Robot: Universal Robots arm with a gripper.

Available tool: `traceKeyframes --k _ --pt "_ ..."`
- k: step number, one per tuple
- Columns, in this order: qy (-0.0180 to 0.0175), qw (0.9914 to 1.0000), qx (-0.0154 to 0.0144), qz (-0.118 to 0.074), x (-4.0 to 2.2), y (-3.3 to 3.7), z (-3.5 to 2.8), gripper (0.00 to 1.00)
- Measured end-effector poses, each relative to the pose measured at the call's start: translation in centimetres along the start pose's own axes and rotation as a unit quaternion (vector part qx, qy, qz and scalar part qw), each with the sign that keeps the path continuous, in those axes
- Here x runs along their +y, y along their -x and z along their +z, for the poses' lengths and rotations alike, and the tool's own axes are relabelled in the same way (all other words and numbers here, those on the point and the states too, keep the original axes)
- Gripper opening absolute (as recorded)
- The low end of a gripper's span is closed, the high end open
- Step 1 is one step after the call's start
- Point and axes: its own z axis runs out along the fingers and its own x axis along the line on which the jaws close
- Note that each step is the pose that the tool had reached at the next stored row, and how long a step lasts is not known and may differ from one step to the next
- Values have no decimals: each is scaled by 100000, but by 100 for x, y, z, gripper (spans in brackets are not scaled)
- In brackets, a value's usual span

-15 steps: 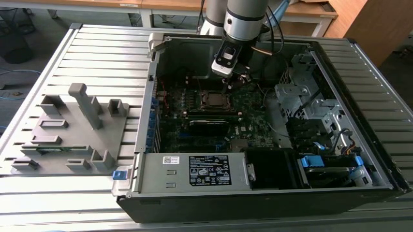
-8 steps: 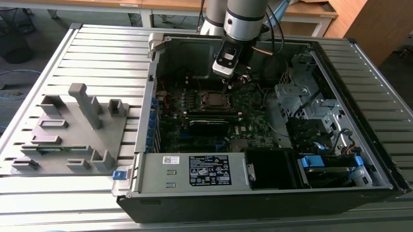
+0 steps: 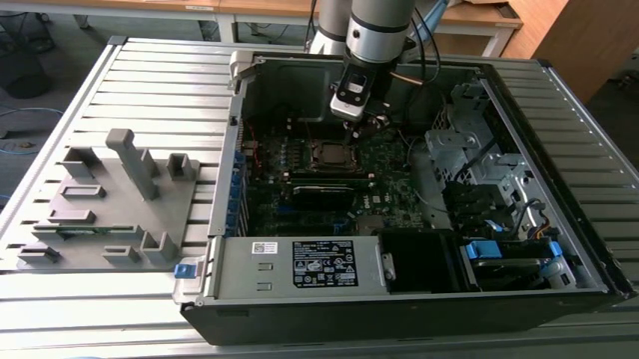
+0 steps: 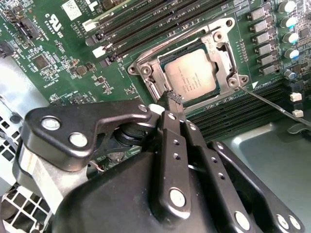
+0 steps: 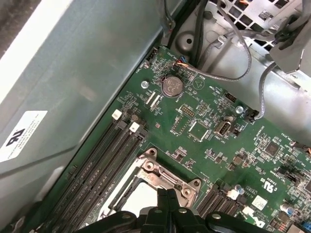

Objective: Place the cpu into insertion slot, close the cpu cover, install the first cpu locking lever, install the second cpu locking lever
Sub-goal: 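Close the cpu cover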

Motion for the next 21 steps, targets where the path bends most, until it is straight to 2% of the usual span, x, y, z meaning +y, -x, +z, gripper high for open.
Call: traceKeyframes --k 21 --pt "103 99925 106 -3858 0 0 0 11"
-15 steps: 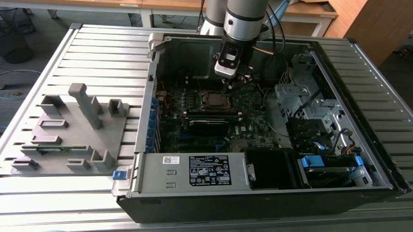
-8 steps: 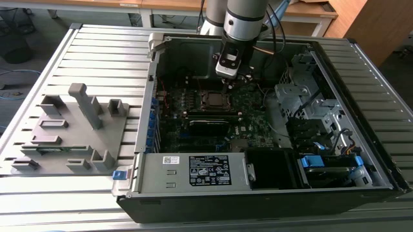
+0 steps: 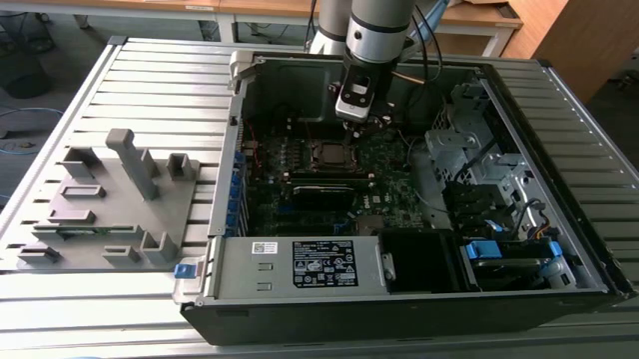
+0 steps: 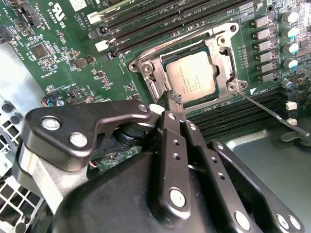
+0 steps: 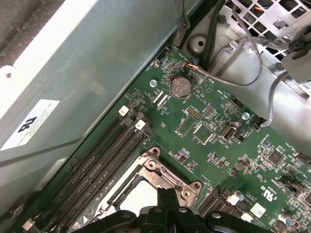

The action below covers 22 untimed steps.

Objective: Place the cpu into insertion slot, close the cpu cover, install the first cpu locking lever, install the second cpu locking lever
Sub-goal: 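Close the cpu cover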

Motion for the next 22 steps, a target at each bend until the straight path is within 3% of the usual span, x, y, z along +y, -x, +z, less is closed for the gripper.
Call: traceKeyframes --k 22 --pt "-2 99989 -13 -1482 0 0 1 11"
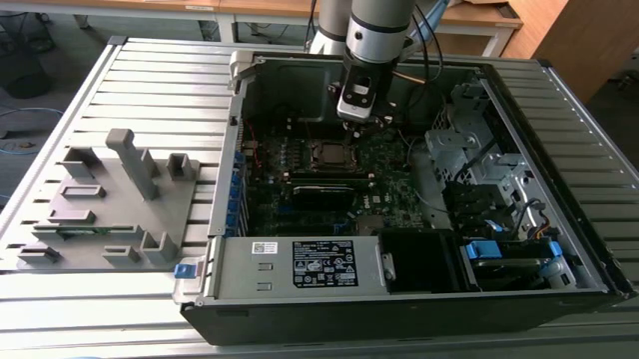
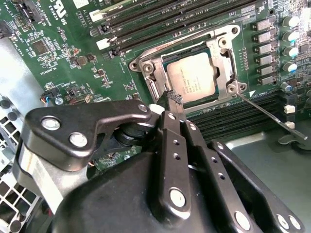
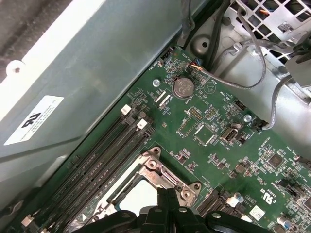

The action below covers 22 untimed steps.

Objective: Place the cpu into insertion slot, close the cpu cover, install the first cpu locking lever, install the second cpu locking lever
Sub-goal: 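Close the cpu cover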

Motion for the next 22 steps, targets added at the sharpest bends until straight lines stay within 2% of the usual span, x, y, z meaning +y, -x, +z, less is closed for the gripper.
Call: traceKeyframes --k 22 --pt "-3 99977 -24 -2152 0 0 0 11"
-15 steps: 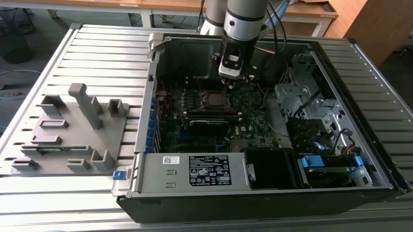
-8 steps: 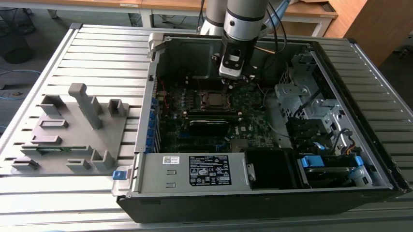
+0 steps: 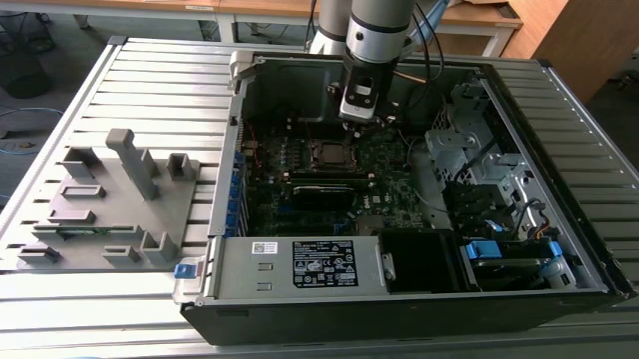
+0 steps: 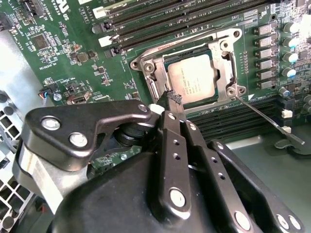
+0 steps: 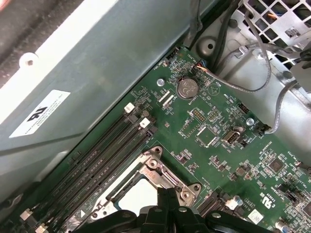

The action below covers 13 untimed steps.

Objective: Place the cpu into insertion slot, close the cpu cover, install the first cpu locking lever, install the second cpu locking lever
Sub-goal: 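Close the cpu cover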

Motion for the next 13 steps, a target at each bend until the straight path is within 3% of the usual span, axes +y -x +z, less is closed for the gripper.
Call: traceKeyframes --k 13 --pt "-5 99991 -13 -1339 0 0 0 11"
